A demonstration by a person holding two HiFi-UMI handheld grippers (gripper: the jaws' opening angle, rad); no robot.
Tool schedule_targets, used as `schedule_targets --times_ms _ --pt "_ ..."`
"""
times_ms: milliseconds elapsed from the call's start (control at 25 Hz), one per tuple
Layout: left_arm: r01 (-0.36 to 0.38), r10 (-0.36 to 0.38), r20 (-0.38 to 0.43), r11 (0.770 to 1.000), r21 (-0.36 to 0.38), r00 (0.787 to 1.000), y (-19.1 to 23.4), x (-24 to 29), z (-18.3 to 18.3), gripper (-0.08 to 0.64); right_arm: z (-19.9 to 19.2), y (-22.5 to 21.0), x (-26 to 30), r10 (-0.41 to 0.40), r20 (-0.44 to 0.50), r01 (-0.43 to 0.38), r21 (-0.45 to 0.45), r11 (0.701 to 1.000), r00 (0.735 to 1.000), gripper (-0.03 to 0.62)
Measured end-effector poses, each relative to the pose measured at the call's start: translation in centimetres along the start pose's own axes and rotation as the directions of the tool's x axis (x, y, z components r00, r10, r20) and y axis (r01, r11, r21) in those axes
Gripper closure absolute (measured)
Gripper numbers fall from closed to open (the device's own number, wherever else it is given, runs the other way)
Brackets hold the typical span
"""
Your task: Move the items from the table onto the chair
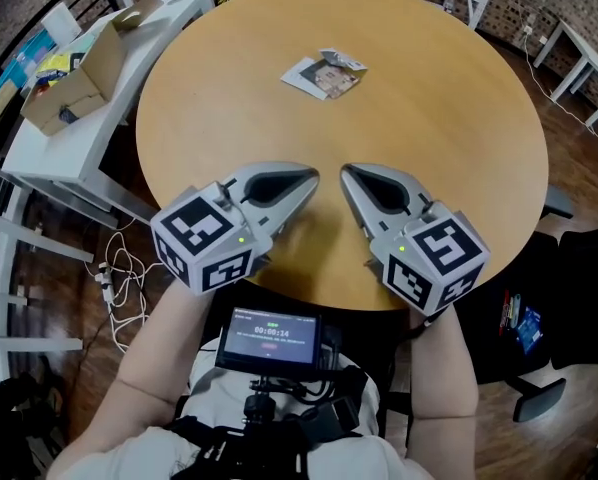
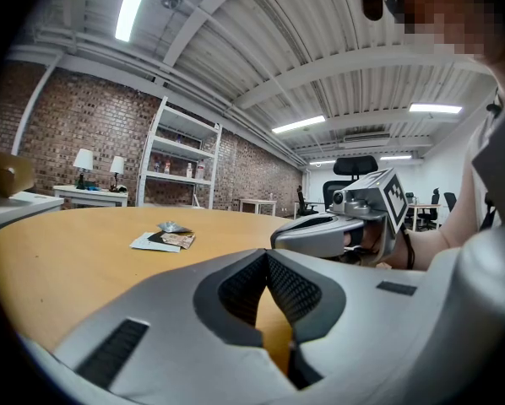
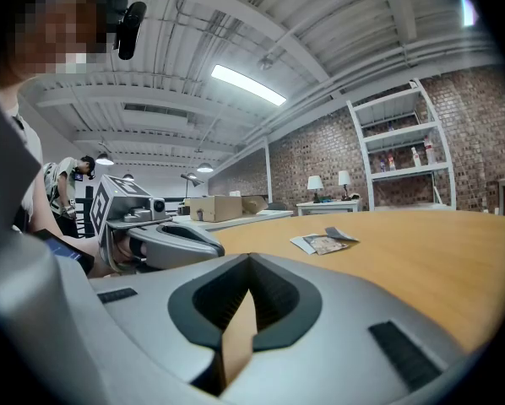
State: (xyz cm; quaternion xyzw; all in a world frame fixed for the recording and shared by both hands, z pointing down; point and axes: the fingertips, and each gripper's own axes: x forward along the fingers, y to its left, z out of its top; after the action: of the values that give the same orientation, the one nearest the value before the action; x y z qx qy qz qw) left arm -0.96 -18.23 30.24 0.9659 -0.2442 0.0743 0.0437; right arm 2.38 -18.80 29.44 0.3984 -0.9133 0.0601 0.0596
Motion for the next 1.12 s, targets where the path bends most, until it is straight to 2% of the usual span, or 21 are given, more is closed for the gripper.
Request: schedule_targets --times_ms 840,1000,1120 --pt "0.000 0.000 0.001 1.000 0.001 1.000 -0.1 0.1 -0.1 0.554 -0.1 -0.1 0.0 -0.007 -0.001 0.007 0.006 1.000 1.000 0.588" --pt "0.002 -0.002 0.000 1.000 0.004 1.000 -0.2 0.1 -0.1 0.554 -0.2 0.0 0.2 0.024 -0.031 -0.025 -0.022 0.999 0.999 0.583" --pt "0.003 -0.003 -0.006 1.000 0.008 1.000 -0.3 0.1 -0.2 0.555 0.9 -1.4 0.3 0.011 -0.053 -0.012 -0.030 0.999 0.999 0.581"
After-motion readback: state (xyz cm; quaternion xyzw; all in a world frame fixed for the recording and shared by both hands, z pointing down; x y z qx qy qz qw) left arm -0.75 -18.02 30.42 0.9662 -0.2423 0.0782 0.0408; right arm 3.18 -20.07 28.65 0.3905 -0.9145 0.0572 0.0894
